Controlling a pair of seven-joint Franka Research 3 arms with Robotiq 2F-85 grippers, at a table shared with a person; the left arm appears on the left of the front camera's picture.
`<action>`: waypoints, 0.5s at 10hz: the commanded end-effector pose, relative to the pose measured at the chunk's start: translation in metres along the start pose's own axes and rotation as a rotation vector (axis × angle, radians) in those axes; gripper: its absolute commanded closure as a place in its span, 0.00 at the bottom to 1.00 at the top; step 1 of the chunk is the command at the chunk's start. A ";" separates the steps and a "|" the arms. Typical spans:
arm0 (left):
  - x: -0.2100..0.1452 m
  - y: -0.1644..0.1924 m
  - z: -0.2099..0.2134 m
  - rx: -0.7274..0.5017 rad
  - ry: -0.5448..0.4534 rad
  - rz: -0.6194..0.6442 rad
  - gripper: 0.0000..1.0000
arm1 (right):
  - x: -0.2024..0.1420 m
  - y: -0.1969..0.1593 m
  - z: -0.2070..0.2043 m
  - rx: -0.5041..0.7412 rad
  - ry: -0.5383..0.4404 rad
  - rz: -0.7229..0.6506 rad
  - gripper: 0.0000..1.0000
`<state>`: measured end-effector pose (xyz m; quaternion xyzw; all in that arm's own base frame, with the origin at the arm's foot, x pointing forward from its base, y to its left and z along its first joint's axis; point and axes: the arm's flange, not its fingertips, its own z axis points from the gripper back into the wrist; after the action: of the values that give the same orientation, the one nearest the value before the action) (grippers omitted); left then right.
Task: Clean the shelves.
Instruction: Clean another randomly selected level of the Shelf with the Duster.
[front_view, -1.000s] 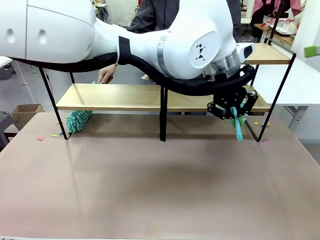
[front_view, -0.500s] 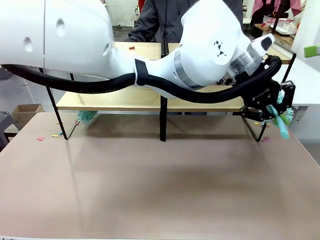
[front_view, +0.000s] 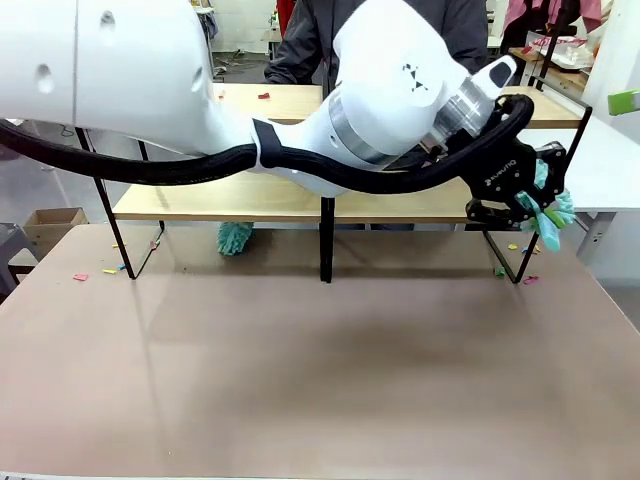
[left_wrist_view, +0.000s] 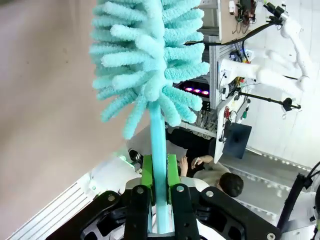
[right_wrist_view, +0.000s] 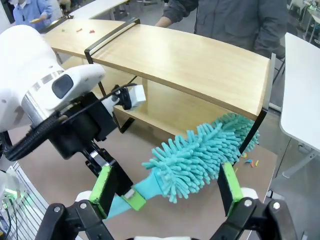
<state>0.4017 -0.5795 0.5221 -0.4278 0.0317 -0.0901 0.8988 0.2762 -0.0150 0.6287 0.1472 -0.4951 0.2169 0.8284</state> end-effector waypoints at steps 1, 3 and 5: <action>-0.025 0.012 0.023 0.007 0.040 -0.023 0.87 | 0.000 -0.001 -0.001 0.000 -0.003 0.001 0.00; -0.054 0.017 0.048 0.019 0.097 -0.075 0.87 | 0.000 -0.001 -0.001 0.000 -0.003 0.001 0.00; -0.090 0.025 0.074 0.063 0.196 -0.131 0.87 | 0.000 -0.001 -0.001 0.000 -0.003 0.001 0.00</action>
<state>0.3475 -0.5303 0.5469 -0.3962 0.0768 -0.1564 0.9015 0.2762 -0.0150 0.6287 0.1472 -0.4951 0.2169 0.8284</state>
